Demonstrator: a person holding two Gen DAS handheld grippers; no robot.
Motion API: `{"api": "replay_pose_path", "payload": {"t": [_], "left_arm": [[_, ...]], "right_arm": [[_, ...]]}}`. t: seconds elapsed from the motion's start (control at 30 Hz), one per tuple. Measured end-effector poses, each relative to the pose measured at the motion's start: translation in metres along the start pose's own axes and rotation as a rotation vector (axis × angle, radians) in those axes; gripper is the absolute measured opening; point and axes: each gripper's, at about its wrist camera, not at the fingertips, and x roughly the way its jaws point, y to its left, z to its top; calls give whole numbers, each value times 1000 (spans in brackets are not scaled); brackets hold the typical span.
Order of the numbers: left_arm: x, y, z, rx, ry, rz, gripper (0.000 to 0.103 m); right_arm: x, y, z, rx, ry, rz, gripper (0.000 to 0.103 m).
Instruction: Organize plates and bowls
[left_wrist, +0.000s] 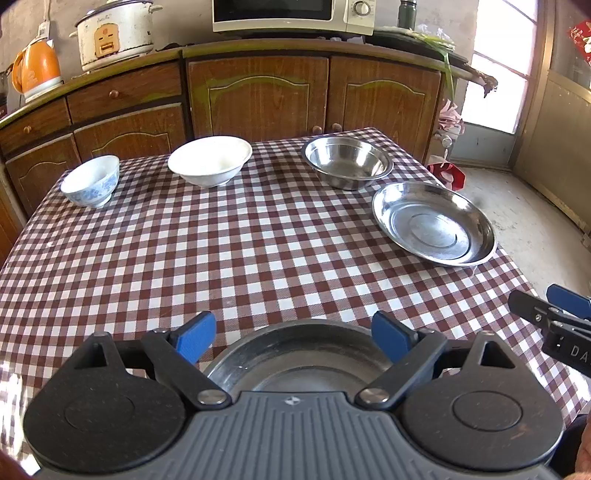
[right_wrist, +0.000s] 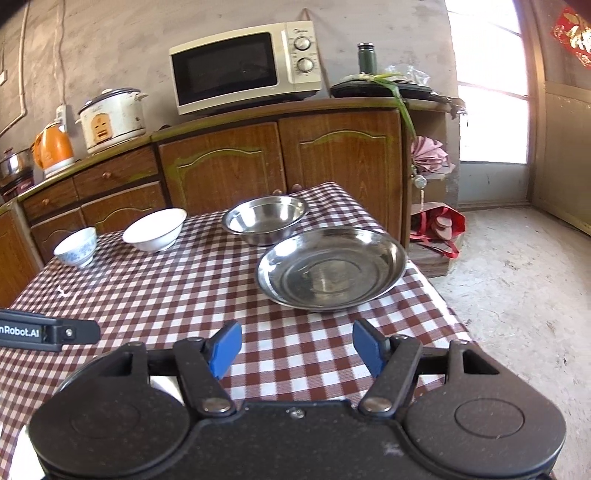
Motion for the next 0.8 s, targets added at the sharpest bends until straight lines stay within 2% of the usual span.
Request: {"api": "replay_pose_path", "payload": {"t": [0.8], "left_arm": [[14,-27,12,5,20,-10,94]], "right_arm": [[13,-52,21,6,-35,-98,81]]}}
